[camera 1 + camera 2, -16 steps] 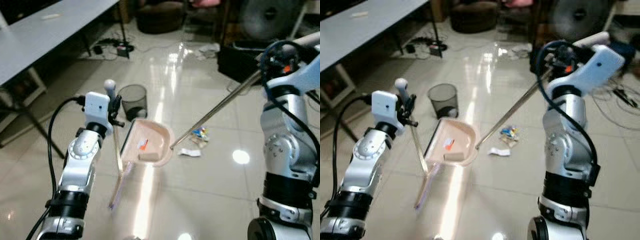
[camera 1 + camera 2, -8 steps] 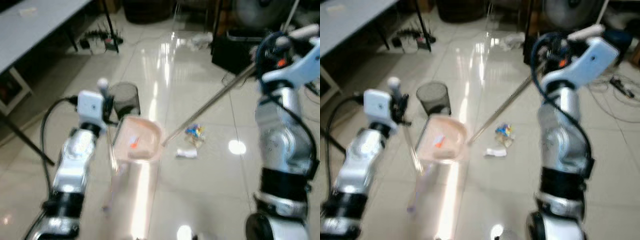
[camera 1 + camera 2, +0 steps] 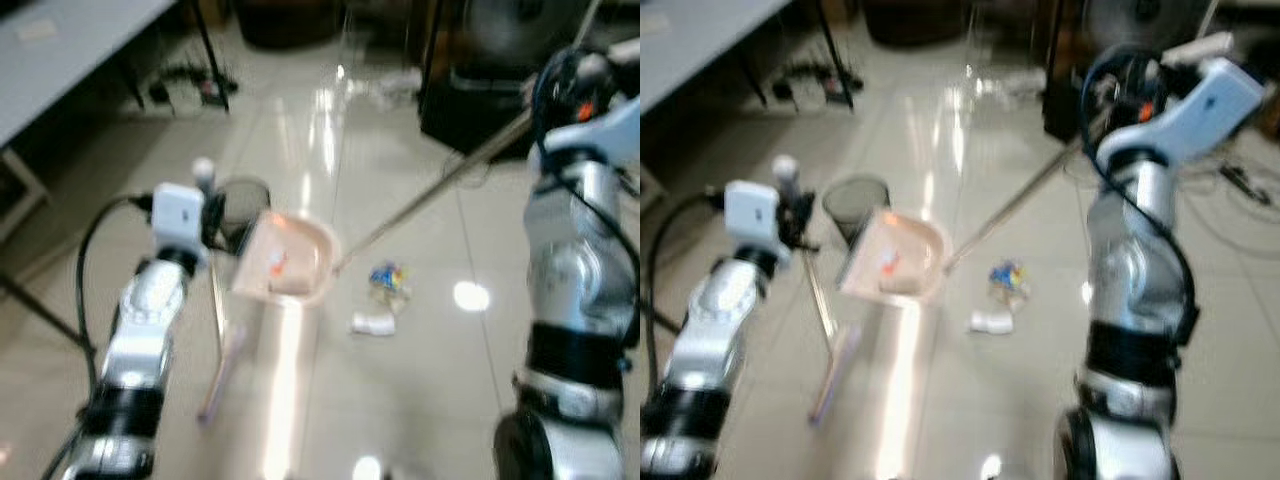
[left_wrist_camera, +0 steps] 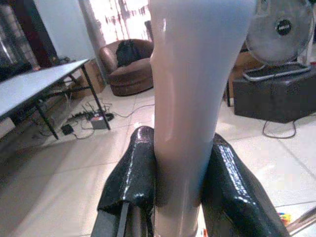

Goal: Sweep floor

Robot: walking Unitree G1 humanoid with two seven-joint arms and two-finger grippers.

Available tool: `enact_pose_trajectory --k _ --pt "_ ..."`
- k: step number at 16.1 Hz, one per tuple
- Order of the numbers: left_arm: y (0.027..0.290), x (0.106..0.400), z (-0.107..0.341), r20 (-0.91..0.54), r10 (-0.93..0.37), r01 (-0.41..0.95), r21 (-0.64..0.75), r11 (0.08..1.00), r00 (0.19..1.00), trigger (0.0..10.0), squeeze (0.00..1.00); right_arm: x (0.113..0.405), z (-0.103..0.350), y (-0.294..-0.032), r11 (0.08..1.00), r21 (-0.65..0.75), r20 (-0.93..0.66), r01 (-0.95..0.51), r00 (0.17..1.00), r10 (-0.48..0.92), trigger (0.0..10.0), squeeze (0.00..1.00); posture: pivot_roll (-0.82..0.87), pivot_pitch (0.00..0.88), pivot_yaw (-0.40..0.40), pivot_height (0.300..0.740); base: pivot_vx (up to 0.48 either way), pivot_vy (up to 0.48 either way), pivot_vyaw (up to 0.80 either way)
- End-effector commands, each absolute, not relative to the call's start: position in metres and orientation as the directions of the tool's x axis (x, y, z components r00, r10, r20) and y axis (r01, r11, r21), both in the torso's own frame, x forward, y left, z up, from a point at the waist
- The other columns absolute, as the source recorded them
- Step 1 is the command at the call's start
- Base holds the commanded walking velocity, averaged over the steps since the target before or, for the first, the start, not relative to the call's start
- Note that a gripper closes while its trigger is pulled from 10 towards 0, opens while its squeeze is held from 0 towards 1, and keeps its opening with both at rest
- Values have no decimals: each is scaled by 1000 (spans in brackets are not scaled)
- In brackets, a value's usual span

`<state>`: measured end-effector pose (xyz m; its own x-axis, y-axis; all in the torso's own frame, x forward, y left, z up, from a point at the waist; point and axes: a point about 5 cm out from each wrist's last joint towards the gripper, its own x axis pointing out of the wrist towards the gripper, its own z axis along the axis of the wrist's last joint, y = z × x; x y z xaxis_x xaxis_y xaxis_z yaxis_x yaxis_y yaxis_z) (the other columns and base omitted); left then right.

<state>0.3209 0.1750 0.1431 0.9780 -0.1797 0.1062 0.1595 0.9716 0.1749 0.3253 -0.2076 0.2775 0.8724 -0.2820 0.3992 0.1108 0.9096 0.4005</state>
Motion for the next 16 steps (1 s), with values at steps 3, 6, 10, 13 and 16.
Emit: enact_pose_trajectory --k 3,6,10,13,16 --pt "182 318 149 140 -152 125 180 976 979 10000 0 327 293 -199 920 387 458 62 853 -249 10000 0 5 39 52 740 451 0 800" --pt "183 316 146 133 -151 126 177 976 980 10000 0 330 297 -198 916 399 464 35 854 -235 10000 0 -2 37 53 740 450 0 0" --pt "180 314 141 121 -155 135 163 977 980 10000 0 327 293 -194 917 398 463 19 859 -218 10000 0 -10 15 56 740 451 0 0" --pt "179 316 142 126 -155 134 161 978 980 10000 0 326 292 -192 915 404 462 14 860 -217 10000 0 -16 21 53 740 450 0 0" --pt "179 316 140 127 -148 127 157 979 981 10000 0 326 292 -195 912 409 460 22 859 -227 10000 0 -21 23 33 740 452 0 0"
